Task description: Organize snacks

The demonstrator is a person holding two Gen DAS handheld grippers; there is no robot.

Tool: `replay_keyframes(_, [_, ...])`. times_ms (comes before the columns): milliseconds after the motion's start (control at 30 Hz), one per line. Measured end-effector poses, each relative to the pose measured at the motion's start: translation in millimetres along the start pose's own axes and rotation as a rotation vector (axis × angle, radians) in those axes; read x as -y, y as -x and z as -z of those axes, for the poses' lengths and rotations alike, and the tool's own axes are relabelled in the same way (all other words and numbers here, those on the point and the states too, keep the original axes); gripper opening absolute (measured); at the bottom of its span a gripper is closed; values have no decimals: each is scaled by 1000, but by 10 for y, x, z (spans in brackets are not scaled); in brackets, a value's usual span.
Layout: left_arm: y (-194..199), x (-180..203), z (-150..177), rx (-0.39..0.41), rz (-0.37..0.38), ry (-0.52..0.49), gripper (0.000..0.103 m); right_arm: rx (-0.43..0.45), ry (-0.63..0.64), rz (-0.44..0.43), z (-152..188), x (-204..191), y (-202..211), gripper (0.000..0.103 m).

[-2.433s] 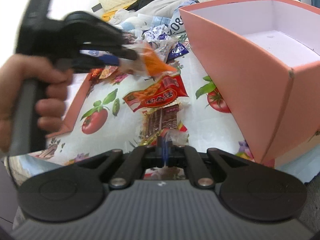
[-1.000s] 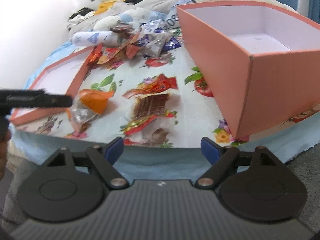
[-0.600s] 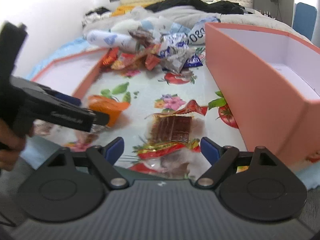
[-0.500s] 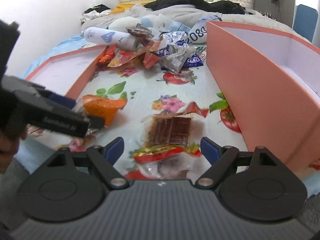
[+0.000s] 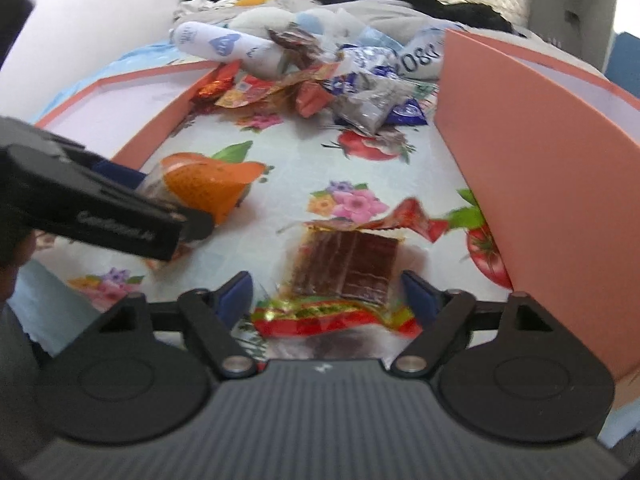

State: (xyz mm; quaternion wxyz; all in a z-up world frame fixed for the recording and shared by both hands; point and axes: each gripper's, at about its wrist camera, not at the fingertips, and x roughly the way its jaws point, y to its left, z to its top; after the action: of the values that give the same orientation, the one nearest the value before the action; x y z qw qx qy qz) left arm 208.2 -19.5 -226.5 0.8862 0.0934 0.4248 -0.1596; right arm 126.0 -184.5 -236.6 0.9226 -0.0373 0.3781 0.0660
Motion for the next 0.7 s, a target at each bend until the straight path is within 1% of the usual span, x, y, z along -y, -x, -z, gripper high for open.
replay_keyframes(33, [15,2,2,5,-3,14,65,-5,5,-14,-19,-17,12,63])
replay_keyframes(100, [38,-2,3,13,-3,40,61,-11,12,-12,-39,-48,25,55])
replay_keyframes(167, [66,-6,-7,19,-9,69,58,-10,13,-6,-44,-55,46,52])
replay_keyframes(300, [121,-29,-38,20,-3,136,56,-2,-18,-4,-41,26,121,51])
replay_keyframes(333, [136,-25,-52,16,6,145,56,4,-33,-5,-45,59,152,51])
replay_keyframes(467, [261,21,-122,33,3,161,55,33,-65,-12,-90,149,307,51])
replay_keyframes(700, [670,69,-371,99,12,210,55,109,-126,-39,-307,303,686,51])
